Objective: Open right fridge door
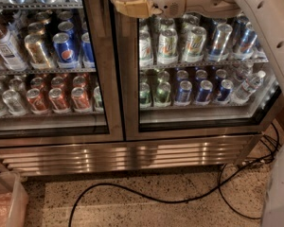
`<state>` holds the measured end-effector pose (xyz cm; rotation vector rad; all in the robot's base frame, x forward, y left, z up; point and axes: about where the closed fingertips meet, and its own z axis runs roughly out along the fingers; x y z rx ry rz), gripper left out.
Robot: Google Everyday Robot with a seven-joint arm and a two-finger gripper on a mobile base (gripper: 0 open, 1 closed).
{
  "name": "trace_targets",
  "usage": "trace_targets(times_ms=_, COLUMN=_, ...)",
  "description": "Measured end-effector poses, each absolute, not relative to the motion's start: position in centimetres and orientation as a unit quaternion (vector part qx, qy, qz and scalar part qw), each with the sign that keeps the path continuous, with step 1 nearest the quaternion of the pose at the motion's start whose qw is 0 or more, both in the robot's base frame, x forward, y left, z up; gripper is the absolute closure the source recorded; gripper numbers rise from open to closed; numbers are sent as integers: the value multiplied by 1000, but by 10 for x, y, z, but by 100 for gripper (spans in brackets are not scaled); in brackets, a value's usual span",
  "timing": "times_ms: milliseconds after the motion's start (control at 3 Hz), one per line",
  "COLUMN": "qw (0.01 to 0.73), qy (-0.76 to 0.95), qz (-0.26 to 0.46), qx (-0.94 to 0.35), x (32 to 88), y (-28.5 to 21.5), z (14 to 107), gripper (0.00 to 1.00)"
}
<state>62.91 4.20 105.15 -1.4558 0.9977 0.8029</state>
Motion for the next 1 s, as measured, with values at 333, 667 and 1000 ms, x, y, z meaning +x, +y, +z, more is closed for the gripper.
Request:
trace_targets(times_ms=333, qw=560, qy=426, qz=347, qx=-620, x=628, y=48, z=1055, gripper=100)
trace_targets(times_ms=667, qw=558, qy=426, qz=352, qx=-619, x=628, y=52, z=1059, gripper=100)
trace_targets(times_ms=1000, qw=561, qy=430, qz=355, qx=-612, x=627, y=50, z=1066, gripper=100)
